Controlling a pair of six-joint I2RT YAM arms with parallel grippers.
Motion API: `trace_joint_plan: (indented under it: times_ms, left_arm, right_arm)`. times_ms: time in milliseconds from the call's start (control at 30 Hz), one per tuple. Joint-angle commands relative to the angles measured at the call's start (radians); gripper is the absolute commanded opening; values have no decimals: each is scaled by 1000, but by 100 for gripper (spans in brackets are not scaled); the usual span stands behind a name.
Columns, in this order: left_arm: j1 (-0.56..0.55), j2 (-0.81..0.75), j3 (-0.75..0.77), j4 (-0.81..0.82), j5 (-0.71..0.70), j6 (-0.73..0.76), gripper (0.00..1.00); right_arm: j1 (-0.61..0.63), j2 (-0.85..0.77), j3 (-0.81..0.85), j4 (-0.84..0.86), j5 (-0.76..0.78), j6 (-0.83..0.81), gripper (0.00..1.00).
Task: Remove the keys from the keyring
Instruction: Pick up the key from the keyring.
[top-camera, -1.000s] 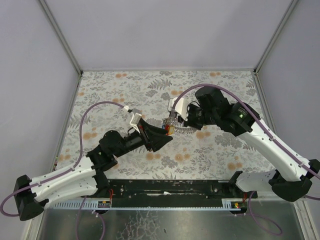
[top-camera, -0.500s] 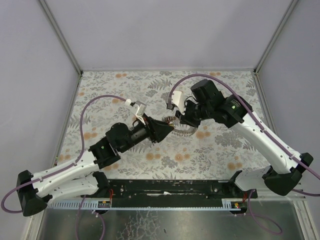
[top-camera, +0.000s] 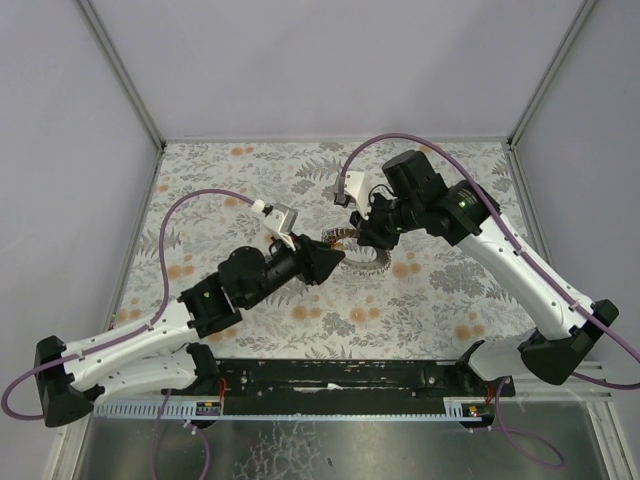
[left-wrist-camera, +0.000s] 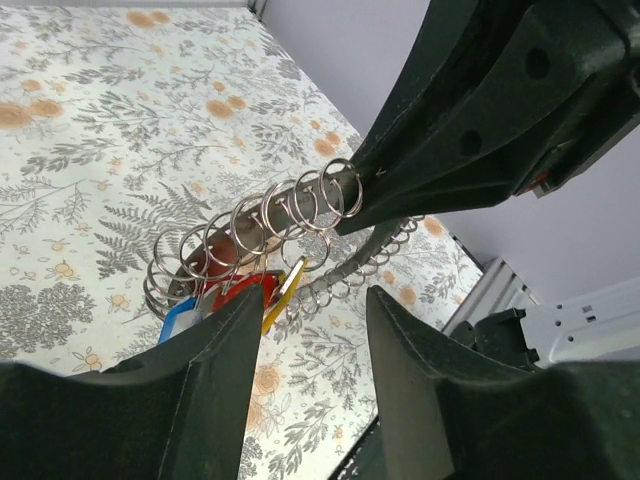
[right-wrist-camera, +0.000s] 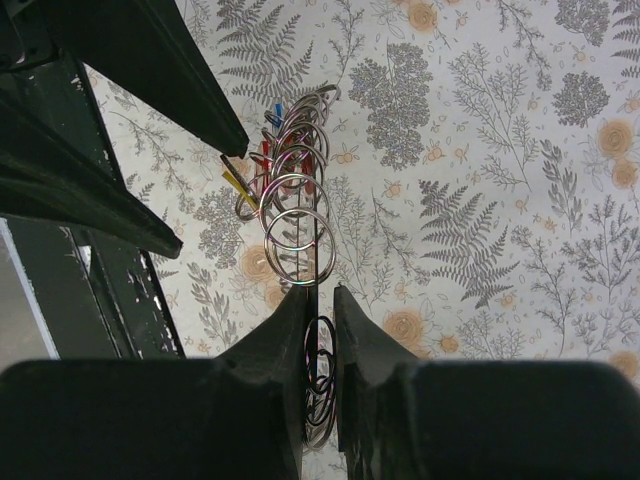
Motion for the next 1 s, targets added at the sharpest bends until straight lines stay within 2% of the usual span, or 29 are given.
trace_joint_plan:
  times_ms: [0,300,567,767,967]
  left_arm:
    - [-42,10,60,-22,-154,54,45]
    - [-156,43,133,-72,-360,133,43]
    - [-153,49,252,-266,-326,122,40]
    - [-89,105,284,-297,-188,115,35]
    - [-84,172,340,-341,-221,121,32]
  right_arm:
    - [-8,1,55,23,-34,38,0]
    - [-20,8,56,24,-33,55,0]
    - [-53,24,58,19,-93,93,0]
    - [-73,28,60,23,-125,118,0]
    - [-83,29,59,20,-138,125,0]
